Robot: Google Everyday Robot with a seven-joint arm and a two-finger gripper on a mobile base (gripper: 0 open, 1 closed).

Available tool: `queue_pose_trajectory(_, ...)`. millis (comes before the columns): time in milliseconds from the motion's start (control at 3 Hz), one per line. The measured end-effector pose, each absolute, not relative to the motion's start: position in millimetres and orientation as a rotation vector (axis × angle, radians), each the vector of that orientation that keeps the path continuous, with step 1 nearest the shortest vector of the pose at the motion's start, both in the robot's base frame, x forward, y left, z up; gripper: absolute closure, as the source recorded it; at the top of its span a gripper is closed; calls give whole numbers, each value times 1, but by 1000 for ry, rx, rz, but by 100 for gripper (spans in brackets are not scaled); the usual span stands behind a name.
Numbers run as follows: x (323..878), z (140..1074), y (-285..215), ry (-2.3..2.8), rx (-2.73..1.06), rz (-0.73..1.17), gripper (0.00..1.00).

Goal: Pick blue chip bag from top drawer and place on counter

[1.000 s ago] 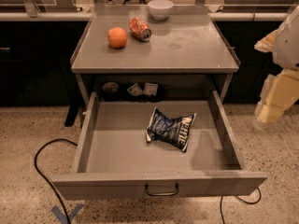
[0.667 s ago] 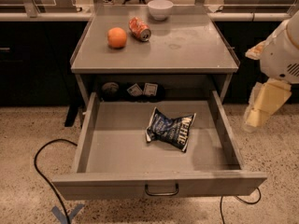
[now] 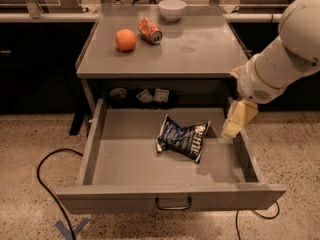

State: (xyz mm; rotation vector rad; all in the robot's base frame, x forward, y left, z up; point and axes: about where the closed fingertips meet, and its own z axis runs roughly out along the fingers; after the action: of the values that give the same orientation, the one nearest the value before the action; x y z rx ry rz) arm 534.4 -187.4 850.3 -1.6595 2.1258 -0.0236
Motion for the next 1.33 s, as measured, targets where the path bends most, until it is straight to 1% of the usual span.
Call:
queue_pose_trajectory(333, 568, 807, -172, 2124, -1630, 13, 0)
queue_pose_trajectory(667, 583, 762, -158, 2152, -1631, 68, 0)
queue_pose_trajectory(1000, 581, 723, -142, 2176, -1650, 160, 0)
queue_pose_trajectory(1333, 581, 723, -142, 2176, -1650, 160, 0)
